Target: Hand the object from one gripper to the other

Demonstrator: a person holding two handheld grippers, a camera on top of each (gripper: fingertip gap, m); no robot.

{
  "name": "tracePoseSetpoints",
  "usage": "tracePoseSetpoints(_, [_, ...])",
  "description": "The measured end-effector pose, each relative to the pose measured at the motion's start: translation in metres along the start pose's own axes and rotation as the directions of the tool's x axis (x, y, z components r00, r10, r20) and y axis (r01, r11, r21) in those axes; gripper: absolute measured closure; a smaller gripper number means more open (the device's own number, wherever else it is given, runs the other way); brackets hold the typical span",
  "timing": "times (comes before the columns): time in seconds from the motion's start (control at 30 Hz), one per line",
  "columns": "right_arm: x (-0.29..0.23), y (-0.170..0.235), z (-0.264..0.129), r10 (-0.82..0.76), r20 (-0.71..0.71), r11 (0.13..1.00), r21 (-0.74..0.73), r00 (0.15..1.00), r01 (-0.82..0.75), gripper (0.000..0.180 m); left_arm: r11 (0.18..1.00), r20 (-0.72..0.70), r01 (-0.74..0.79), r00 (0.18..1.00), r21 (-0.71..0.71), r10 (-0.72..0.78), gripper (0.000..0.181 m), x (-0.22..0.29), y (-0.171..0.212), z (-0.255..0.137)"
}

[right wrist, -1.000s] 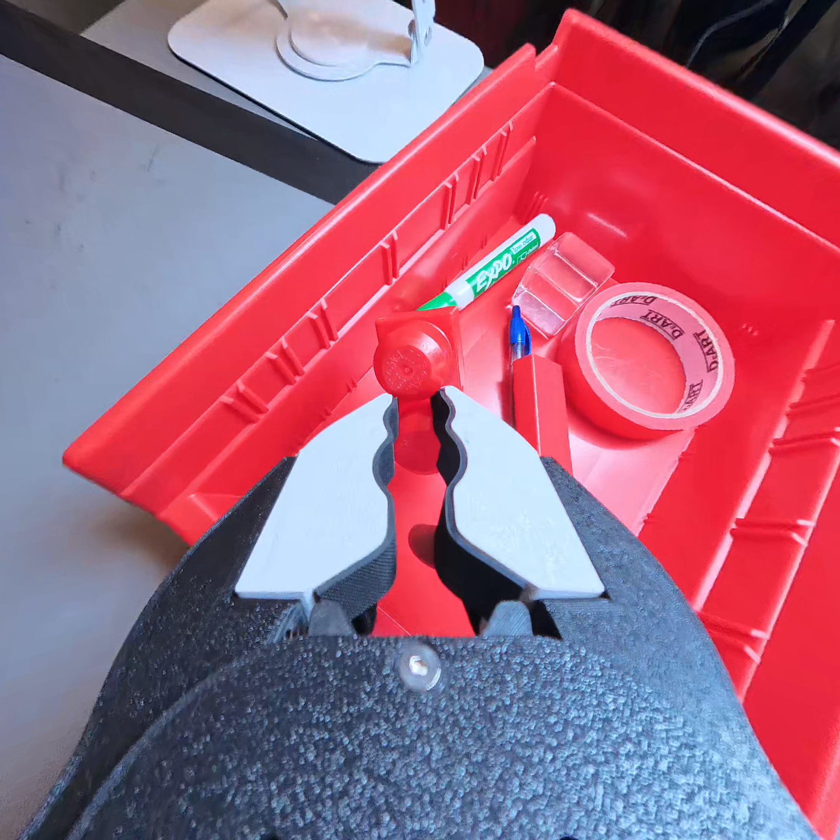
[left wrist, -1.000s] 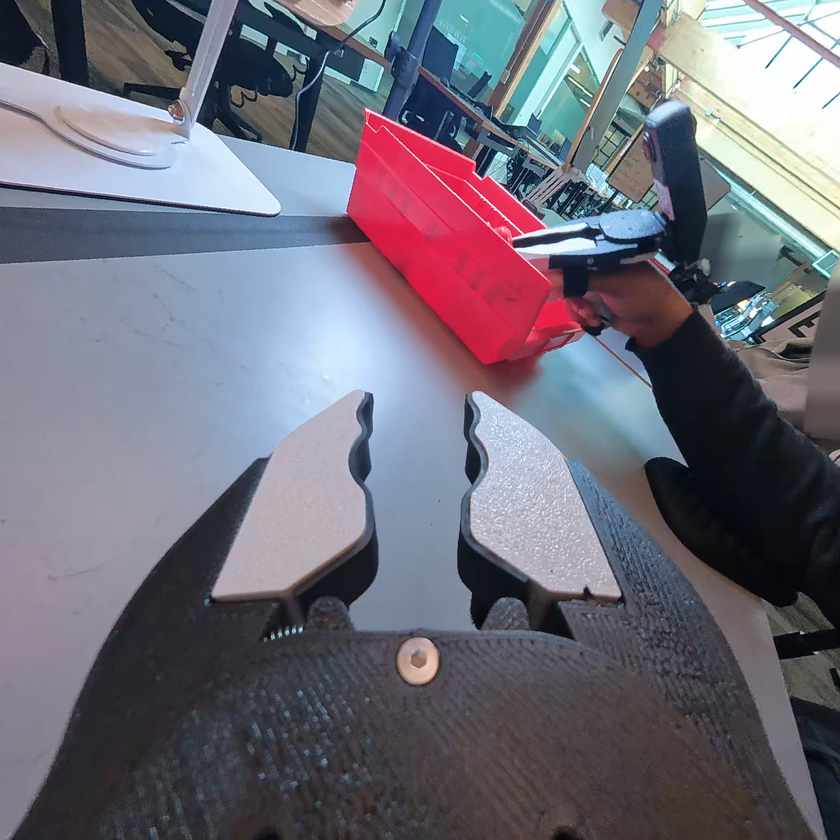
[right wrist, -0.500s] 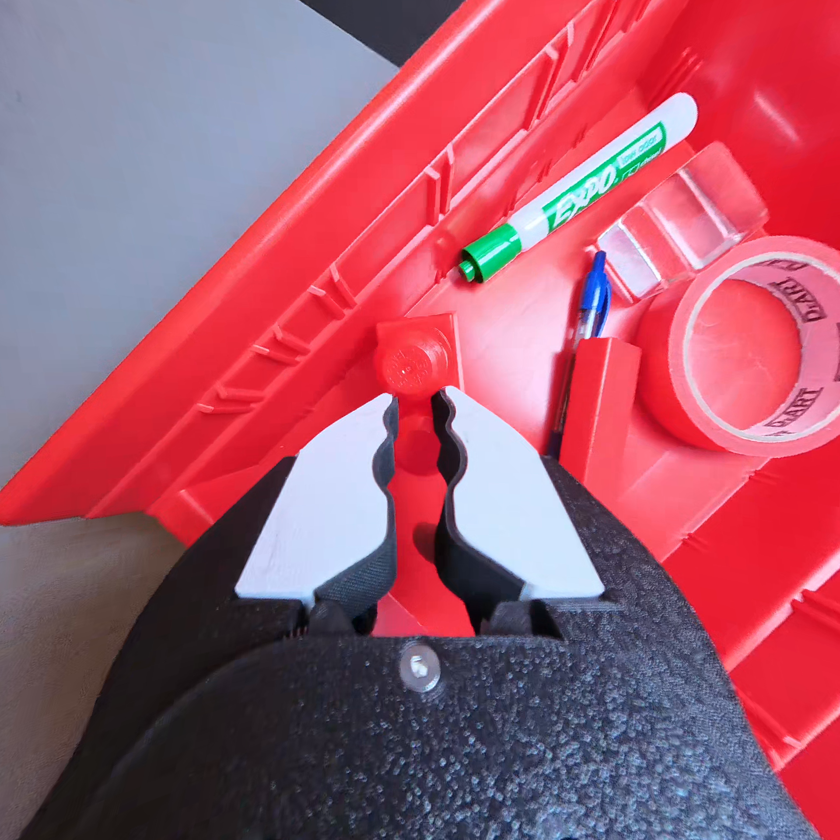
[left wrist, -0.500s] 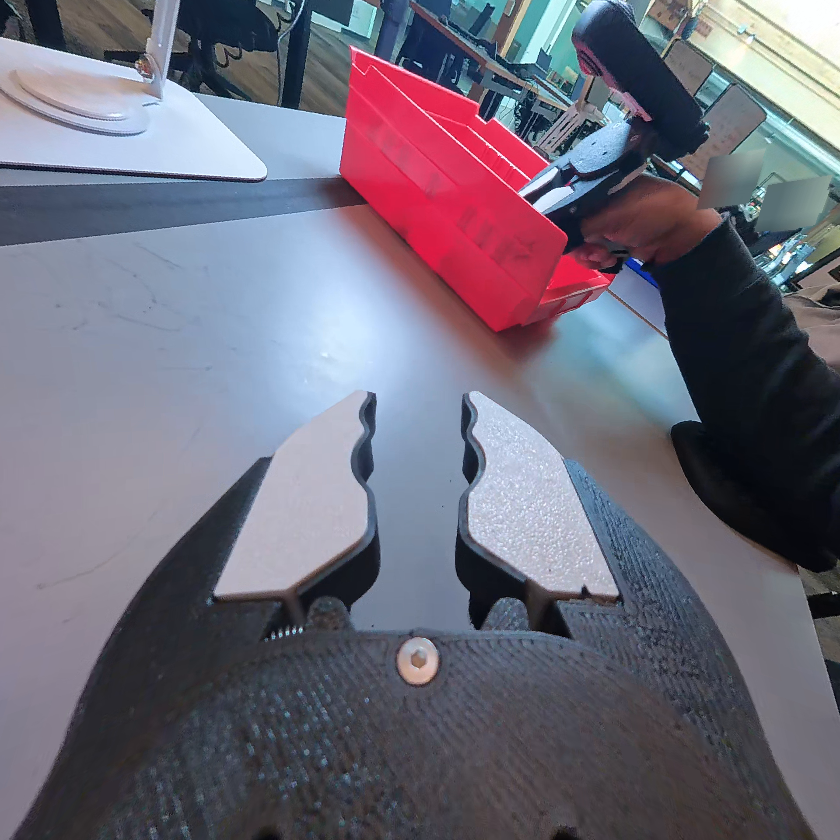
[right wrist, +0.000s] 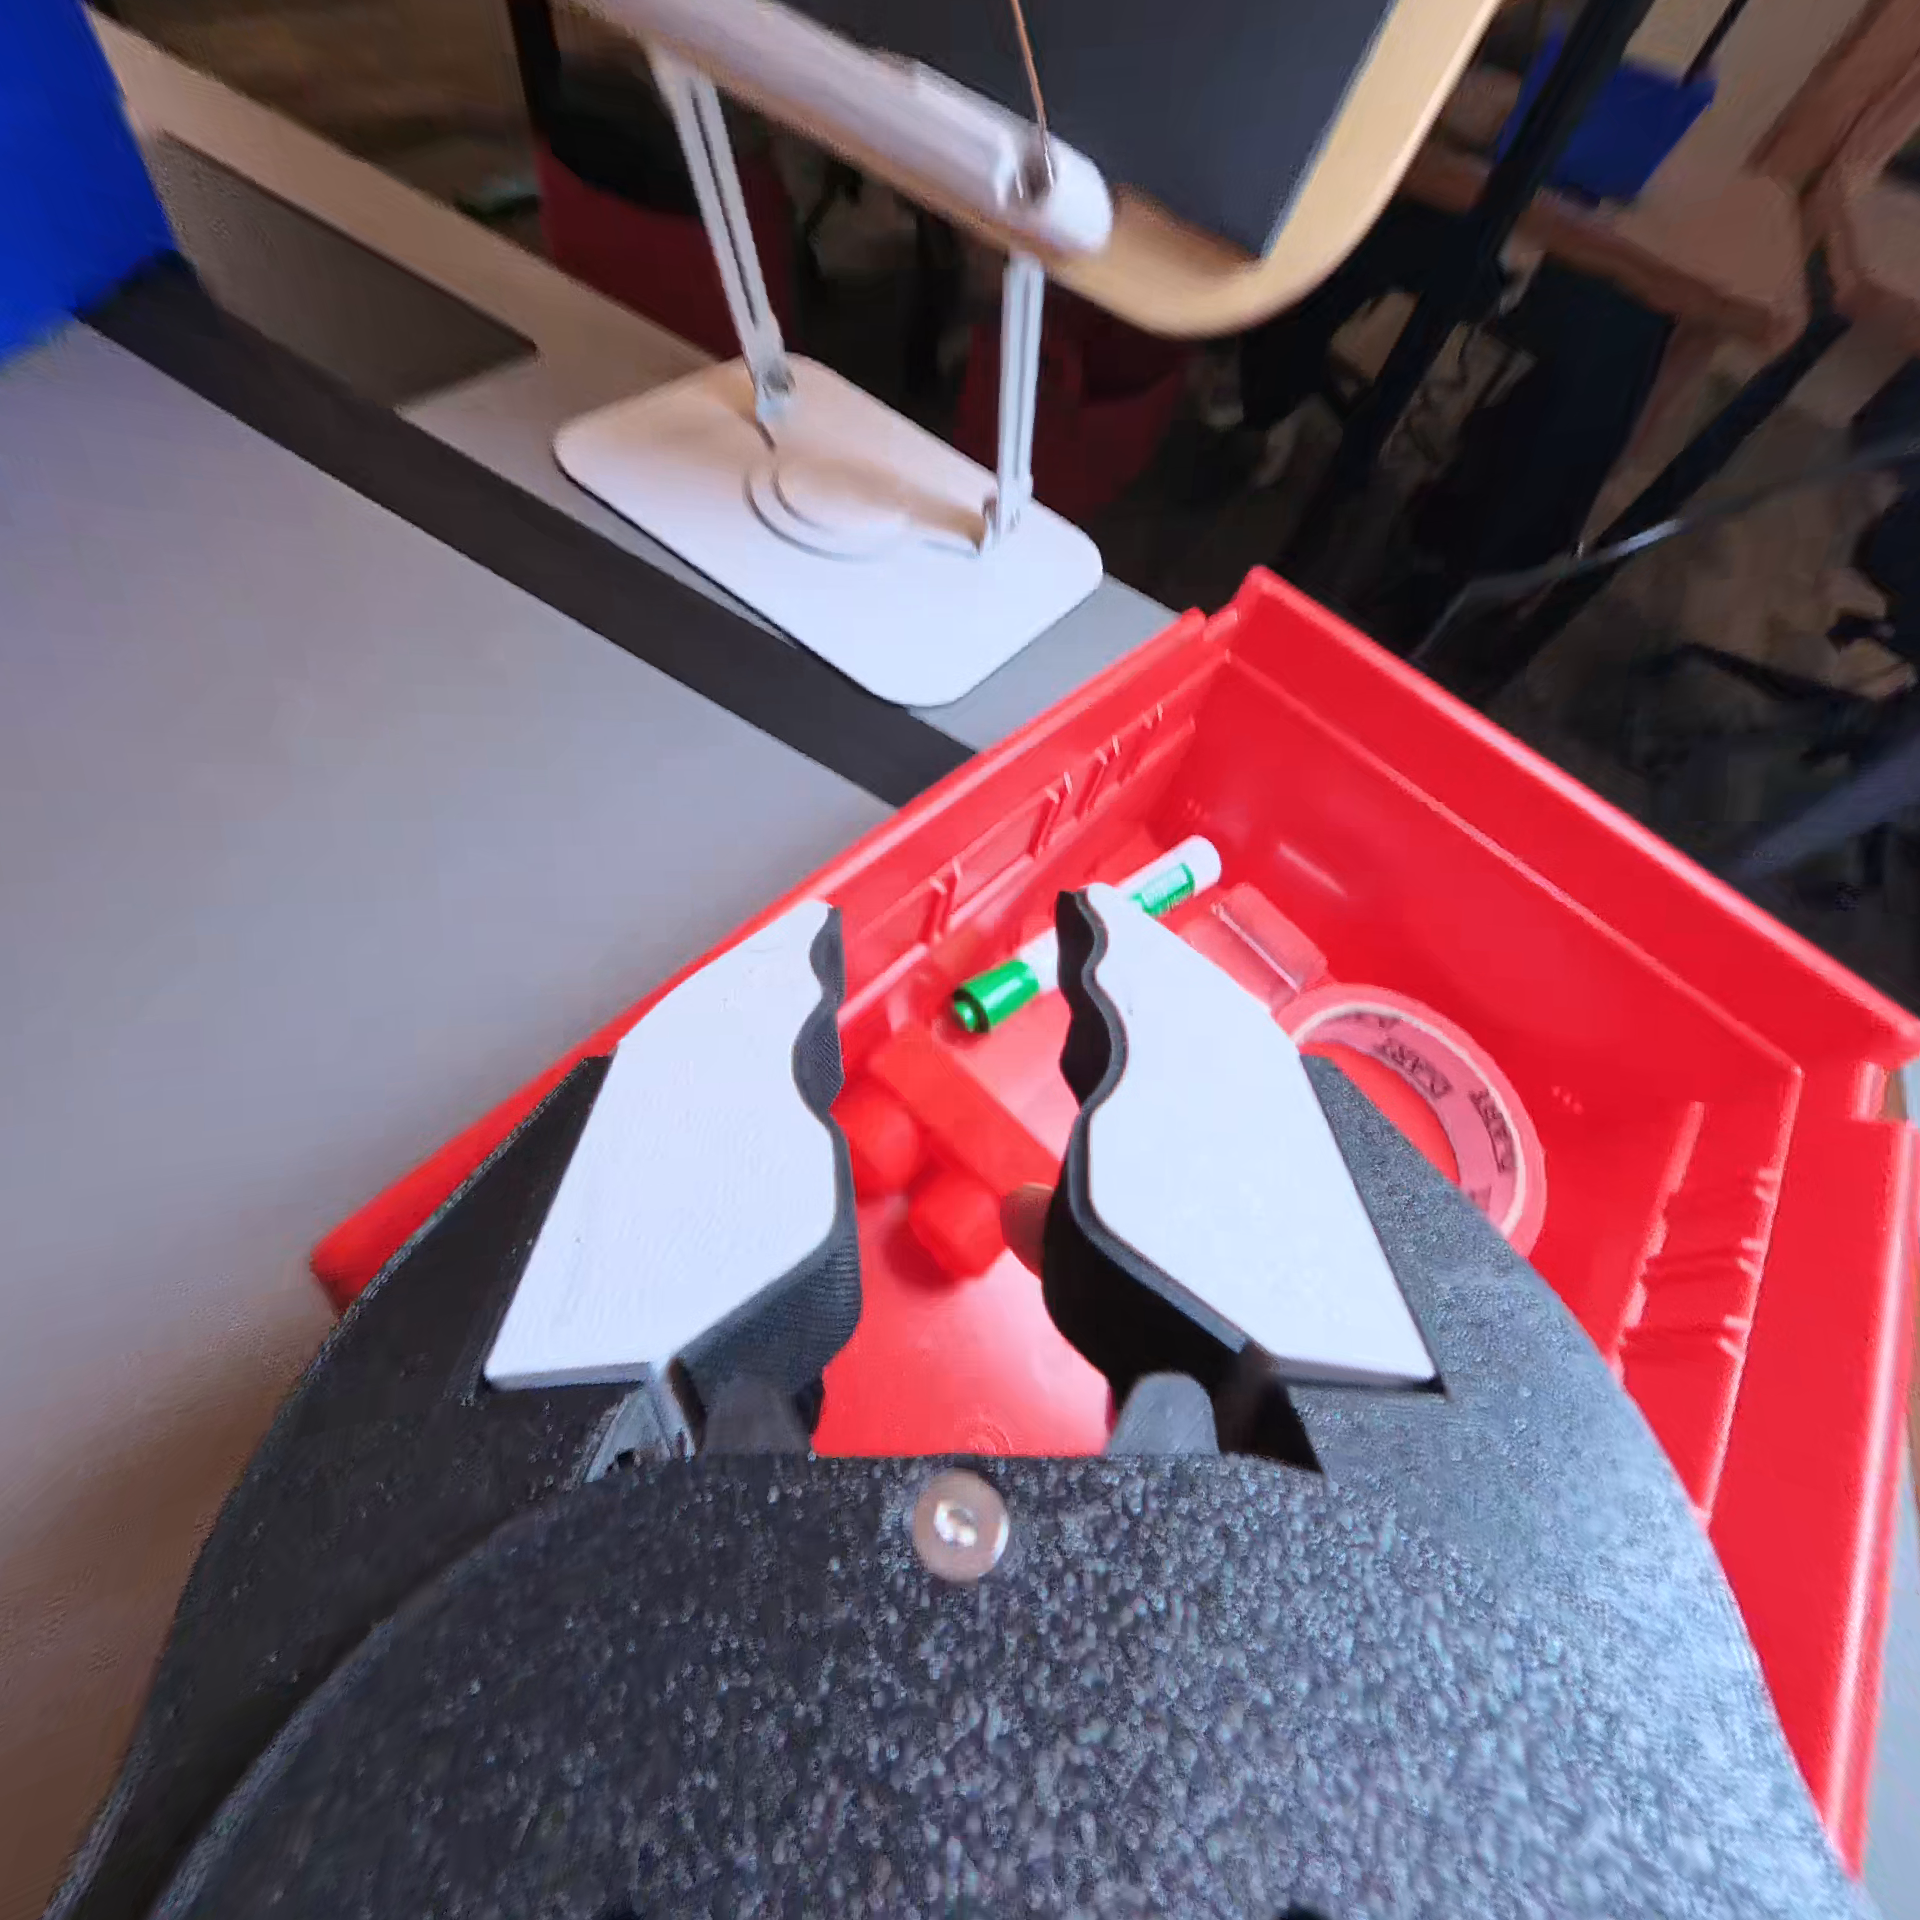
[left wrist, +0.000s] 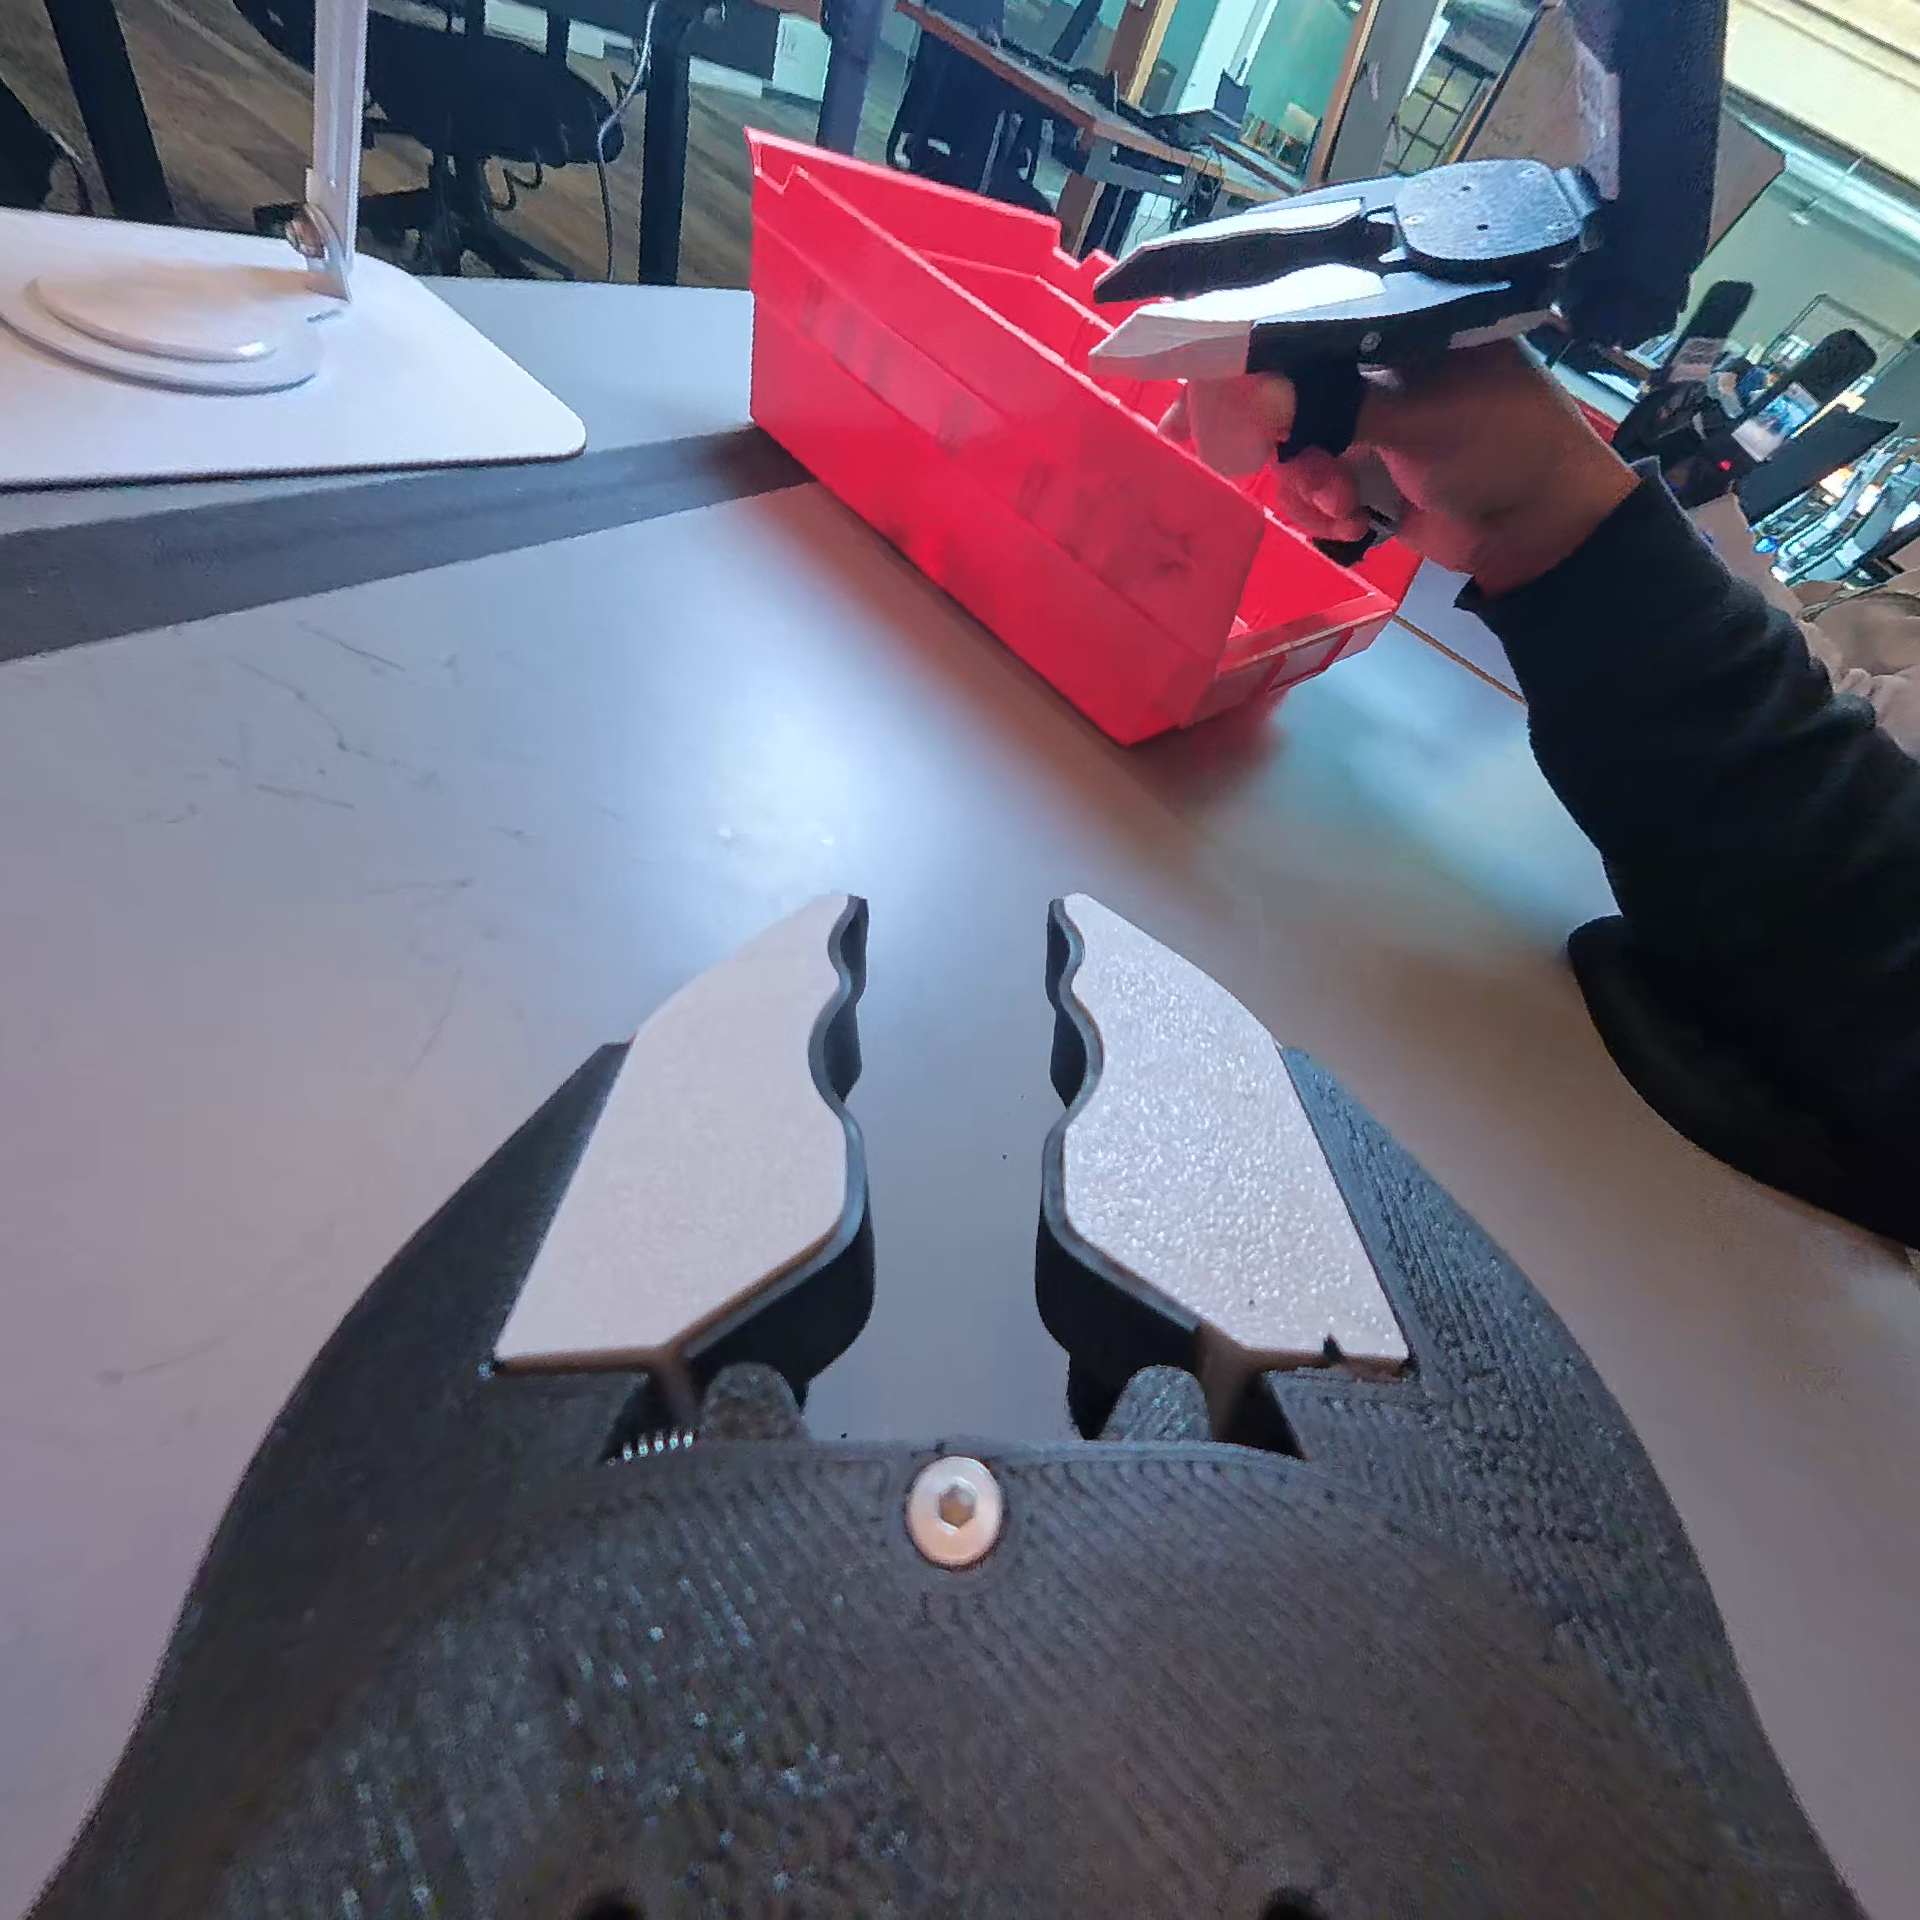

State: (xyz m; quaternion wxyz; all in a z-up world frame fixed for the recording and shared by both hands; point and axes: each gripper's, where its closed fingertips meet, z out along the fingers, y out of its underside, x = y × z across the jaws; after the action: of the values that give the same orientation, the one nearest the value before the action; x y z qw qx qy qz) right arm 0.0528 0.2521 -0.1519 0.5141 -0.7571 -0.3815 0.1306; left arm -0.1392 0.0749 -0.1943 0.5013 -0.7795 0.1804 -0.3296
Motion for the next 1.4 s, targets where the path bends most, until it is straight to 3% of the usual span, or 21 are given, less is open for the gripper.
tracePoseSetpoints(0.1, [-0.028, -0.042, -0.02, 0.012, 0.072, 0.983, 0.18, 0.997, -0.025, 0.14, 0.994, 0.054, -0.087, 0.995, 0.071, 0.083, 0.148, -0.001, -0.018, -0.011])
tracePoseSetpoints(0.2, [-0.074, -0.077, -0.036, 0.017, 0.202, 0.954, 0.29, 0.979, -0.076, 0.141, 0.967, 0.184, -0.202, 0.968, 0.153, 0.173, 0.148, -0.008, -0.045, -0.03])
tracePoseSetpoints(0.33, [-0.121, -0.104, -0.049, 0.024, 0.258, 0.899, 0.417, 0.966, -0.134, 0.144, 0.923, 0.351, -0.317, 0.908, 0.217, 0.229, 0.147, -0.021, -0.075, -0.06])
tracePoseSetpoints(0.5, [-0.155, -0.096, -0.053, 0.176, 0.342, 0.847, 0.425, 0.923, -0.319, 0.149, 0.876, 0.499, -0.398, 0.837, 0.27, 0.226, 0.148, -0.044, -0.11, -0.105])
tracePoseSetpoints(0.63, [-0.166, -0.057, -0.051, 0.203, 0.31, 0.851, 0.414, 0.929, -0.324, 0.153, 0.866, 0.618, -0.45, 0.751, 0.218, 0.234, 0.147, -0.079, -0.136, -0.15])
tracePoseSetpoints(0.8, [-0.171, -0.035, -0.04, 0.177, 0.32, 0.86, 0.409, 0.931, -0.304, 0.157, 0.927, 0.674, -0.358, 0.712, 0.11, 0.196, 0.142, -0.131, -0.135, -0.195])
tracePoseSetpoints(1.0, [-0.175, -0.03, -0.033, 0.166, 0.334, 0.873, 0.388, 0.928, -0.296, 0.157, 0.989, 0.726, -0.1, 0.671, -0.109, 0.148, 0.137, -0.187, -0.085, -0.207])
tracePoseSetpoints(1.27, [-0.18, -0.028, -0.034, 0.117, 0.314, 0.892, 0.384, 0.942, -0.239, 0.159, 0.952, 0.796, 0.085, 0.573, -0.295, 0.195, 0.136, -0.212, -0.041, -0.213])
tracePoseSetpoints(1.4, [-0.179, -0.029, -0.035, 0.111, 0.314, 0.894, 0.384, 0.943, -0.233, 0.16, 0.915, 0.775, 0.161, 0.597, -0.369, 0.208, 0.142, -0.207, -0.023, -0.217])
